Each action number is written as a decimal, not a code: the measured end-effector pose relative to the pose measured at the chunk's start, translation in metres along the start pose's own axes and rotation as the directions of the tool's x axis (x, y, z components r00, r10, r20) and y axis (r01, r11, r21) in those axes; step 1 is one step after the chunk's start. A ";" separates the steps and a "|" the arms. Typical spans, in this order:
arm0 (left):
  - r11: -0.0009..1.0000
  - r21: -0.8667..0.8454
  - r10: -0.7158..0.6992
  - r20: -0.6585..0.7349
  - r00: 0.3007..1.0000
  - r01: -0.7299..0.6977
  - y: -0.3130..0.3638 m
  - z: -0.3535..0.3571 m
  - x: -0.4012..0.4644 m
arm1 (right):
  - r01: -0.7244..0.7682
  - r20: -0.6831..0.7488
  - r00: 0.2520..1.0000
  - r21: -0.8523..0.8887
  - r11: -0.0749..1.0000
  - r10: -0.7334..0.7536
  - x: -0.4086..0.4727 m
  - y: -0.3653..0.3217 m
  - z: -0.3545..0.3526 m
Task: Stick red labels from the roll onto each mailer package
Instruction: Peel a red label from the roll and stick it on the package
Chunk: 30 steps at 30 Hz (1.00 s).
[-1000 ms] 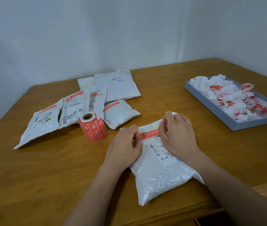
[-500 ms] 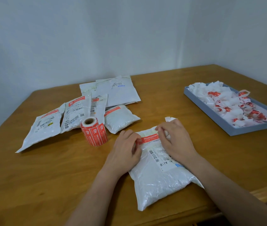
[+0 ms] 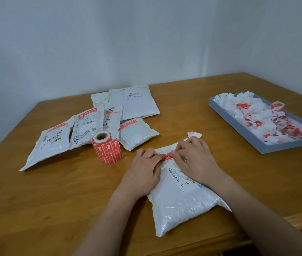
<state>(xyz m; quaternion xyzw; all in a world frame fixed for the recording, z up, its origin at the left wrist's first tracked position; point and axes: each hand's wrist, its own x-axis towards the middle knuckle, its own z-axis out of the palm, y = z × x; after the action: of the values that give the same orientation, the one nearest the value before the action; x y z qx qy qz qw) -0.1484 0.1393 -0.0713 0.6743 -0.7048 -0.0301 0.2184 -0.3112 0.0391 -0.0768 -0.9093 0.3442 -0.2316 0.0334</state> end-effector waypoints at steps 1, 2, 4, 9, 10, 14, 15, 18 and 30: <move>1.000 0.015 0.000 0.005 1.000 0.000 0.001 0.000 0.000 | -0.002 -0.028 1.000 -0.028 1.000 0.001 0.000 0.000 0.002; 1.000 0.027 -0.003 0.010 1.000 0.003 0.002 0.000 0.000 | -0.004 -0.059 0.998 -0.061 0.998 0.000 0.000 0.000 0.003; 0.998 0.053 -0.033 0.011 0.999 0.032 0.004 0.000 -0.001 | -0.014 -0.126 0.992 -0.119 0.993 -0.001 0.000 0.000 0.005; 0.980 0.191 -0.053 -0.051 0.997 0.062 0.012 -0.001 -0.001 | -0.022 -0.198 0.980 -0.202 0.979 -0.018 -0.001 -0.003 0.003; 0.974 0.214 -0.060 -0.063 0.996 0.072 0.012 -0.001 -0.001 | -0.021 -0.199 0.980 -0.207 0.978 -0.021 0.000 -0.004 0.002; 0.953 0.275 -0.101 -0.102 0.990 0.126 0.016 -0.004 -0.001 | -0.033 -0.175 0.984 -0.215 0.976 -0.006 0.000 -0.003 0.001; 0.945 0.294 -0.115 -0.107 0.988 0.142 0.018 -0.006 -0.001 | -0.034 -0.168 0.986 -0.204 0.978 -0.001 0.000 -0.003 0.000; 0.912 0.352 -0.179 -0.120 0.976 0.211 0.022 -0.012 0.001 | -0.028 -0.161 0.987 -0.154 0.988 0.003 0.004 -0.002 -0.001; 0.629 -0.450 -0.724 -0.040 0.689 0.634 0.035 -0.039 -0.003 | 0.001 -0.226 0.973 0.184 0.983 0.042 0.002 -0.001 -0.006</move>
<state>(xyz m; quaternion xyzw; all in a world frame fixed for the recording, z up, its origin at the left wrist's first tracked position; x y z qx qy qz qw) -0.1673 0.1552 -0.0249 0.8297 -0.3459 -0.1808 0.3992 -0.3117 0.0390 -0.0706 -0.8660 0.3324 -0.3651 0.0791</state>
